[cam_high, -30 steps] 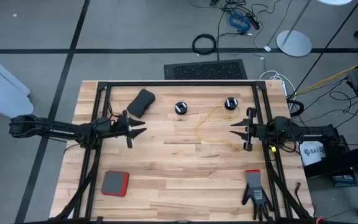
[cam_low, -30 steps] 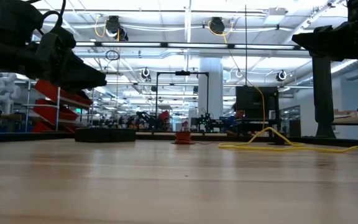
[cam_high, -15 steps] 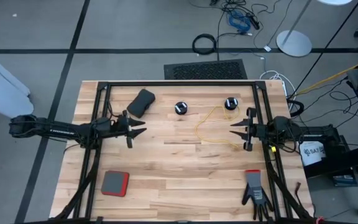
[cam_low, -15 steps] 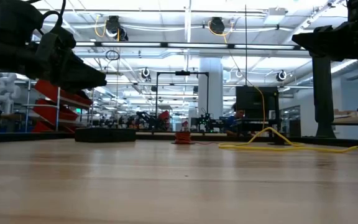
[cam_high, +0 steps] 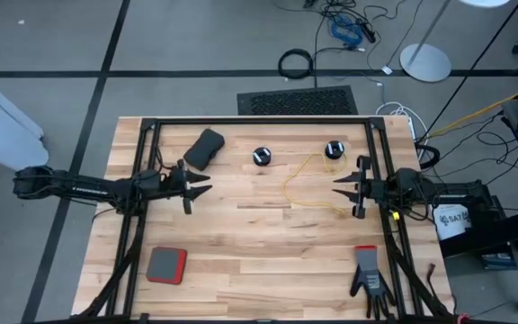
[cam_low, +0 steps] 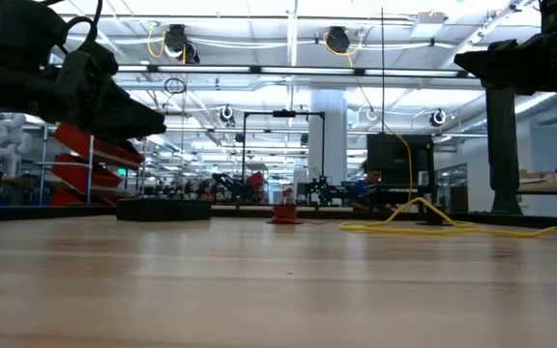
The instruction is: Coil cords
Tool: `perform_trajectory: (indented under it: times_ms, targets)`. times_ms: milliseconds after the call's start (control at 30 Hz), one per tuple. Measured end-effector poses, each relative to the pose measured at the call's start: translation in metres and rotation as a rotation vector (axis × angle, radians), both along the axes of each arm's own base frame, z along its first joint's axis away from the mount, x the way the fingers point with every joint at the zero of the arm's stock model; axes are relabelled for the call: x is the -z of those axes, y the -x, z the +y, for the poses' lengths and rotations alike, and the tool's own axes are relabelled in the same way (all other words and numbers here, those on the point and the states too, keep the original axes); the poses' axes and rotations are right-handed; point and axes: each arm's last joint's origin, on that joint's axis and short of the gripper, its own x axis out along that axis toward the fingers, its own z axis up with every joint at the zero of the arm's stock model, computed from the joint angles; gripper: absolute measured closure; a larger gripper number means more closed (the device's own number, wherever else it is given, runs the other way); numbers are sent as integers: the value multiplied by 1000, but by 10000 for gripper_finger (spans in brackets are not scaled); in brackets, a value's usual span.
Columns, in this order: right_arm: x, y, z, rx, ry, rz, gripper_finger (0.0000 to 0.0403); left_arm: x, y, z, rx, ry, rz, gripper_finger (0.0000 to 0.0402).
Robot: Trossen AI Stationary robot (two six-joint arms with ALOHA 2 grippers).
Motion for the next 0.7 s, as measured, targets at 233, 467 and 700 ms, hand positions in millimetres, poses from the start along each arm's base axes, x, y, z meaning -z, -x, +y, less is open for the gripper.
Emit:
perform_trajectory:
  times_ms: [233,467,700]
  targets:
    - [0,0,0,0,0,0,305,0,0,0,0,0,0,240]
    - [0,0,0,0,0,0,305,0,0,0,0,0,0,240]
    - [0,0,0,0,0,0,305,-1,0,1,0,-119,18,240]
